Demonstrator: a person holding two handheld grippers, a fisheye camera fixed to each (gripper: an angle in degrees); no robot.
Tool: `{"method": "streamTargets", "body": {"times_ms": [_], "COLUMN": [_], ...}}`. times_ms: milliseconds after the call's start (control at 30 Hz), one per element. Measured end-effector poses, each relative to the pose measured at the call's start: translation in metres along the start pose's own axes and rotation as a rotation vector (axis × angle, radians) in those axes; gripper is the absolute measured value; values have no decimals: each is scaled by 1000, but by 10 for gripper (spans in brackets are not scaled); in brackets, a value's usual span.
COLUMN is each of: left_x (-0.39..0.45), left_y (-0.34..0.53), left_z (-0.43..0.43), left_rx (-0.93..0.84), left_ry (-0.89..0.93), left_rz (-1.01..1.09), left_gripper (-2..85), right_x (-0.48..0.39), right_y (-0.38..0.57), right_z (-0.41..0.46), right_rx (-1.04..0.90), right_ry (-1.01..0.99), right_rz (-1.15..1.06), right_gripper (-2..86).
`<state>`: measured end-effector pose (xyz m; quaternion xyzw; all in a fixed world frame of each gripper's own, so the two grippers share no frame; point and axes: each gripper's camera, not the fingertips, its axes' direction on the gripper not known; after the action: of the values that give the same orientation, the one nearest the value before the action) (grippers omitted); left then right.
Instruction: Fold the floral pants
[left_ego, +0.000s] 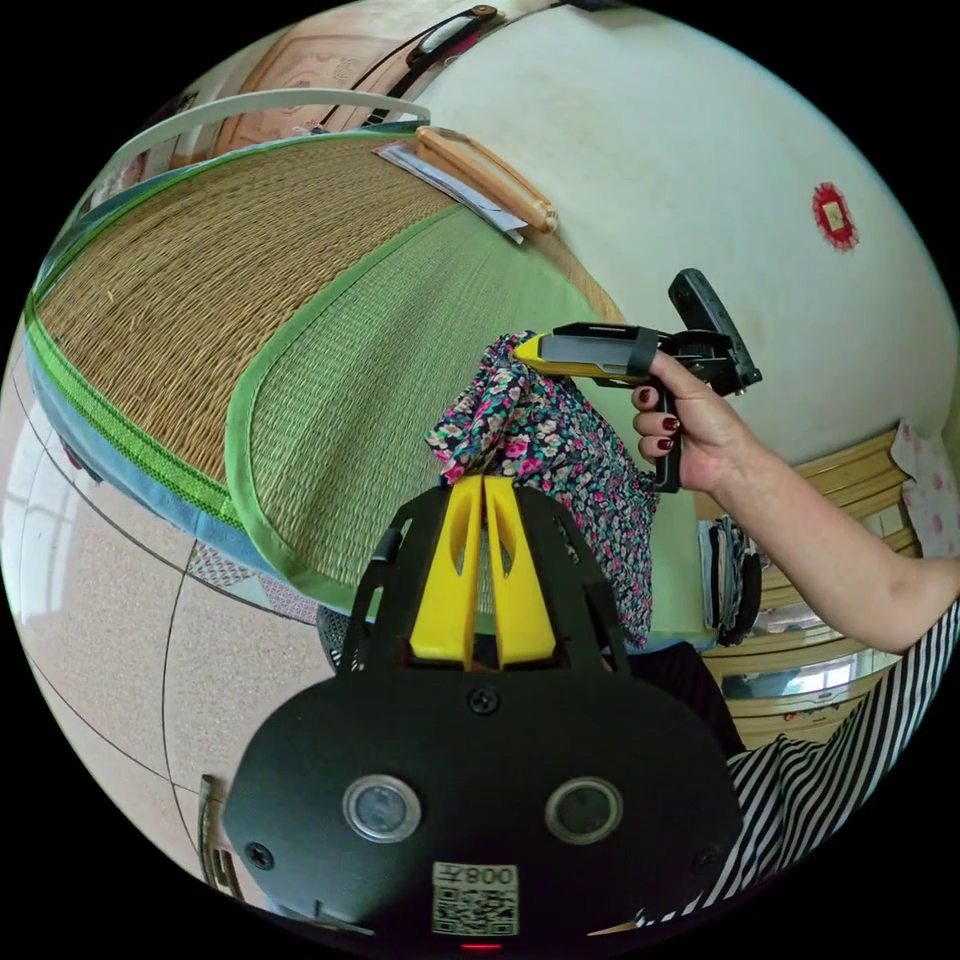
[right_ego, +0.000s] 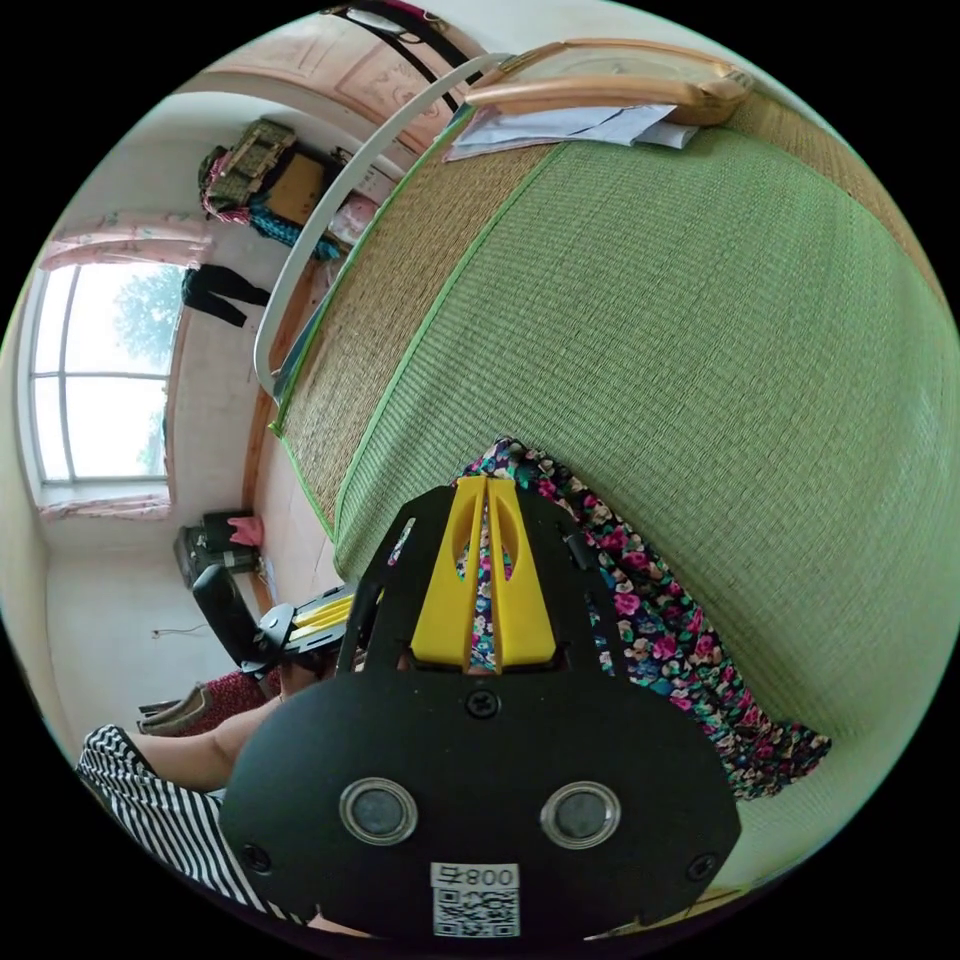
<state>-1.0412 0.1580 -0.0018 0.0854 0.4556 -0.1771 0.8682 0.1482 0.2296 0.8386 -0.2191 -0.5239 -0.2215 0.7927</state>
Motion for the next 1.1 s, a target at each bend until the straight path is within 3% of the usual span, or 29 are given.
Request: {"method": "streamTargets", "body": {"times_ms": [400, 667, 833, 1100], "left_x": [34, 48, 54, 58], "left_y": [13, 21, 30, 38], "left_z": [0, 1, 9, 11], "left_rx": [-24, -12, -25, -19], "left_ry": [-42, -60, -89, -74], "left_rz": [34, 47, 54, 41], "left_gripper": [2, 2, 3, 3], "right_x": [-1, -1, 10, -3], "right_y": [-21, 22, 11, -10], "right_z": [10, -20, 17, 22], "right_rx": [-58, -3, -127, -166], "right_ry": [133, 114, 346, 392], "right_rz": [-152, -257, -271, -343], "right_gripper": [1, 1, 1, 0]}}
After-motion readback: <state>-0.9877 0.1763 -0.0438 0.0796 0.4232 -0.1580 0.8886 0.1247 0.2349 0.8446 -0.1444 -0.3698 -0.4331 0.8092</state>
